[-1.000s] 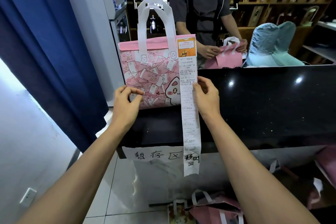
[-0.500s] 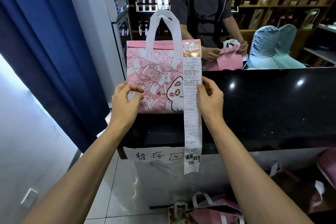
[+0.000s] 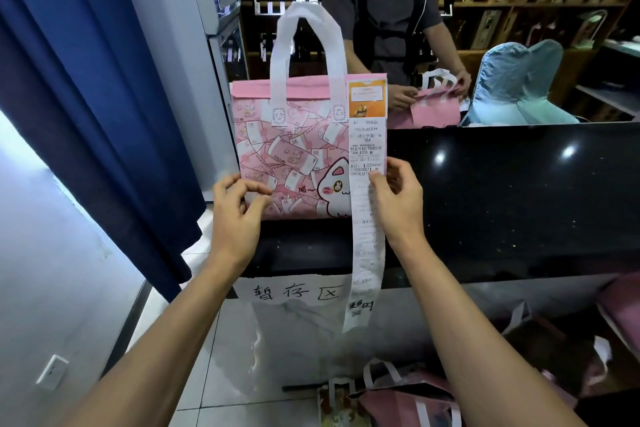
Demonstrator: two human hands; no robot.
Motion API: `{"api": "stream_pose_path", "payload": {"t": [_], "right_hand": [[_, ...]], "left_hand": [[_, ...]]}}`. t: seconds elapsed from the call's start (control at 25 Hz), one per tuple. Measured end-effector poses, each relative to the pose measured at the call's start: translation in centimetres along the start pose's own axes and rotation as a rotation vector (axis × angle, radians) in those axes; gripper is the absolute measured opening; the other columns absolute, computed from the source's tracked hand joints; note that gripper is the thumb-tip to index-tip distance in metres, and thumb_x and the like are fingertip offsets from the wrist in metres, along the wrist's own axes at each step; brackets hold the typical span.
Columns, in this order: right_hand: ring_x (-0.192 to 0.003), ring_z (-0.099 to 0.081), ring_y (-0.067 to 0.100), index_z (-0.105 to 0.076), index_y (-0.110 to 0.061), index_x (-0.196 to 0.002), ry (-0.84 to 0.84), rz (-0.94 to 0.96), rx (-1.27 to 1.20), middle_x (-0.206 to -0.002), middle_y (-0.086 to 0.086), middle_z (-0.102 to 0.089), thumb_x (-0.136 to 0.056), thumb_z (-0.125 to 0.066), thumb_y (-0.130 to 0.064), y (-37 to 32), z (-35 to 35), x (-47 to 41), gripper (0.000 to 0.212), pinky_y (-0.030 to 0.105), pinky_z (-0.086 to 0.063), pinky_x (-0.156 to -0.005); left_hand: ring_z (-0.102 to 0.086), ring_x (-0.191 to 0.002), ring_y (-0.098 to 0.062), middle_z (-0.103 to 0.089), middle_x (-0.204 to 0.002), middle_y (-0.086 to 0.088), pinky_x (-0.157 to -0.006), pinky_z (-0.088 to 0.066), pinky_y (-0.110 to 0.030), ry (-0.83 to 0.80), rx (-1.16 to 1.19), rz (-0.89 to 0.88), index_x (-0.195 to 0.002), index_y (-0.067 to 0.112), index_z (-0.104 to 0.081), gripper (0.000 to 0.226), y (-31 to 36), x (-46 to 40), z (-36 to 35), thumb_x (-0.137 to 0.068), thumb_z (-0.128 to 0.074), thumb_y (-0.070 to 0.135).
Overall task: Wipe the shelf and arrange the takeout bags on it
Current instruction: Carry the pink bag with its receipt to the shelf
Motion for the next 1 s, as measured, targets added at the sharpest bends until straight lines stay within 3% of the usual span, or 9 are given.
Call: {"api": "stream_pose_path", "payload": {"t": [0.32, 0.4, 0.52, 0.6, 0.72, 0.8, 0.88, 0.96, 1.0], "right_hand": [[-0.099, -0.066, 0.0, -0.06, -0.02, -0.123, -0.014, -0.026, 0.005, -0.109, -0.012, -0.069, -0.095, -0.066, -0.028, -0.2, -0.5, -1.2, 0.029, 0.013, -0.051, -0.075], [-0.101, -0.066, 0.003, -0.06, -0.02, -0.123, -0.001, -0.039, 0.006, -0.11, -0.01, -0.069, -0.095, -0.066, -0.03, 0.1, -0.5, -1.5, 0.03, 0.019, -0.054, -0.081], [-0.105, -0.067, 0.009, -0.06, -0.023, -0.122, 0.011, -0.058, 0.008, -0.112, -0.008, -0.069, -0.094, -0.066, -0.032, 0.8, -0.6, -1.9, 0.03, 0.034, -0.057, -0.091], [-0.105, -0.067, 0.01, -0.06, -0.024, -0.122, 0.014, -0.07, 0.016, -0.112, -0.008, -0.069, -0.094, -0.067, -0.034, 1.0, -0.6, -2.1, 0.031, 0.038, -0.058, -0.092], [-0.104, -0.067, 0.009, -0.06, -0.024, -0.123, 0.014, -0.069, 0.018, -0.111, -0.009, -0.069, -0.094, -0.067, -0.033, 0.7, -0.6, -2.2, 0.031, 0.034, -0.058, -0.091], [-0.104, -0.065, 0.005, -0.059, -0.021, -0.125, 0.013, -0.05, 0.026, -0.11, -0.012, -0.068, -0.095, -0.066, -0.031, 0.3, -0.6, -1.9, 0.033, 0.02, -0.055, -0.085], [-0.106, -0.063, 0.001, -0.058, -0.02, -0.128, 0.018, -0.01, 0.052, -0.112, -0.013, -0.066, -0.095, -0.066, -0.03, -0.3, -0.4, -1.5, 0.035, 0.007, -0.049, -0.078], [-0.109, -0.061, 0.002, -0.055, -0.023, -0.13, 0.036, 0.05, 0.11, -0.119, -0.009, -0.064, -0.094, -0.066, -0.034, -1.0, 0.0, -1.1, 0.039, 0.009, -0.048, -0.083], [-0.112, -0.06, 0.004, -0.053, -0.025, -0.132, 0.046, 0.082, 0.157, -0.123, -0.007, -0.062, -0.094, -0.065, -0.037, -1.3, 0.3, -0.8, 0.042, 0.015, -0.048, -0.088]], "left_hand": [[-0.045, -0.126, -0.009, -0.046, -0.129, -0.001, -0.106, -0.041, -0.029, 0.006, -0.04, 0.028, -0.087, 0.022, -0.07, 0.011, -0.1, -2.3, 0.1, -0.087, -0.061, 0.016], [-0.049, -0.115, 0.002, -0.052, -0.123, -0.003, -0.105, -0.045, -0.036, -0.016, -0.042, 0.031, -0.086, 0.021, -0.072, 0.017, -0.1, -2.5, -0.4, -0.08, -0.057, 0.027], [-0.046, -0.099, 0.019, -0.054, -0.12, -0.005, -0.102, -0.045, -0.031, -0.038, -0.053, 0.032, -0.086, 0.018, -0.072, 0.025, 0.3, -2.6, -1.0, -0.075, -0.053, 0.032], [-0.048, -0.103, 0.016, -0.054, -0.121, -0.005, -0.102, -0.046, -0.032, -0.028, -0.054, 0.032, -0.085, 0.019, -0.073, 0.028, 0.4, -2.8, -0.9, -0.073, -0.054, 0.036], [-0.054, -0.114, -0.009, -0.05, -0.124, -0.006, -0.1, -0.052, -0.039, -0.024, -0.012, 0.057, -0.084, 0.018, -0.072, 0.021, 0.3, -3.1, -0.8, -0.077, -0.058, 0.032], [-0.05, -0.117, -0.012, -0.048, -0.128, -0.006, -0.102, -0.049, -0.034, -0.016, -0.043, 0.051, -0.087, 0.016, -0.071, 0.01, 0.4, -3.1, -0.6, -0.085, -0.061, 0.017], [-0.047, -0.118, -0.006, -0.047, -0.131, -0.003, -0.098, -0.044, -0.017, 0.01, -0.109, 0.015, -0.09, 0.018, -0.069, 0.01, 0.6, -2.9, -0.2, -0.089, -0.062, 0.011], [-0.045, -0.118, 0.0, -0.044, -0.134, 0.0, -0.087, -0.034, 0.001, 0.035, -0.175, -0.02, -0.095, 0.019, -0.067, 0.01, 1.1, -2.7, 0.2, -0.09, -0.064, 0.012], [-0.044, -0.122, -0.003, -0.043, -0.135, 0.0, -0.089, -0.029, 0.002, 0.046, -0.213, -0.044, -0.1, 0.02, -0.066, 0.012, 1.3, -2.4, 0.3, -0.09, -0.065, 0.013]]}}
Point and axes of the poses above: each hand's wrist, its own x-axis away from the middle knuckle, its own z-axis out of the back of the hand, y = z × x, the point moved 10 cm from there along -x, towards the middle knuckle
